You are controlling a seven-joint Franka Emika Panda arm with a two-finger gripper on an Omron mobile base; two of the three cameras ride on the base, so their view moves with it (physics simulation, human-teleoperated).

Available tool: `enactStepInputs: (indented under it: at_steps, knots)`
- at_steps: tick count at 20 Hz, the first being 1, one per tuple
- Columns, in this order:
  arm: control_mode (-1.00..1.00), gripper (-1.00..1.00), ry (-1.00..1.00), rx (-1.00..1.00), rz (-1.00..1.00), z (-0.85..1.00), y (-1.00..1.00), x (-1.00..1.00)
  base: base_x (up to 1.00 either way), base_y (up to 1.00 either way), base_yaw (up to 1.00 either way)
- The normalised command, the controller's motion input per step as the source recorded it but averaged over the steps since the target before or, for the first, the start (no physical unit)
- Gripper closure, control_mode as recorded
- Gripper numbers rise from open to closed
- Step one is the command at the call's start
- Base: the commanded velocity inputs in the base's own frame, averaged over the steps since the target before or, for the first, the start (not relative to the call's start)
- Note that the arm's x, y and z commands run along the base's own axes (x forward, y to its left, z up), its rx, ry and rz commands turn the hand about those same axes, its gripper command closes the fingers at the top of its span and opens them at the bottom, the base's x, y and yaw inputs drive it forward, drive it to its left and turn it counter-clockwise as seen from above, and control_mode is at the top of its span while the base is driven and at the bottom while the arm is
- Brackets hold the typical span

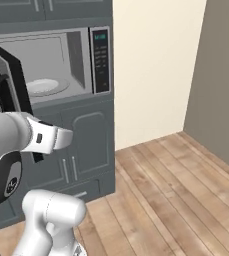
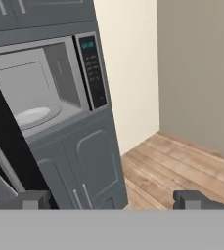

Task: Pick the carrot from the counter and place it in the microwave. Then turn on the microwave.

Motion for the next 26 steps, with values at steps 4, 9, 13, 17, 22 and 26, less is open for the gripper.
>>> enactStepInputs:
  at_steps: [4,9,13,17,22,26]
  knots:
    - [1.0,-1.0,0.0,0.0,0.0,0.0,0.0,0.0,-0.25,0.42,-0.22]
    - [1.0,-1.0,0.0,0.0,0.0,0.0,0.0,0.0,-0.28,0.43,-0.21]
    - [1.0,-1.0,0.0,0.0,0.0,0.0,0.0,0.0,-0.24,0.6,-0.14]
    - [1.0,-1.0,0.0,0.0,0.0,0.0,0.0,0.0,-0.06,0.81,-0.02]
    - [1.0,-1.0,0.0,0.0,0.0,0.0,0.0,0.0,0.02,0.83,0.03]
    - [1.0,-1.0,0.0,0.0,0.0,0.0,0.0,0.0,0.12,0.71,0.14]
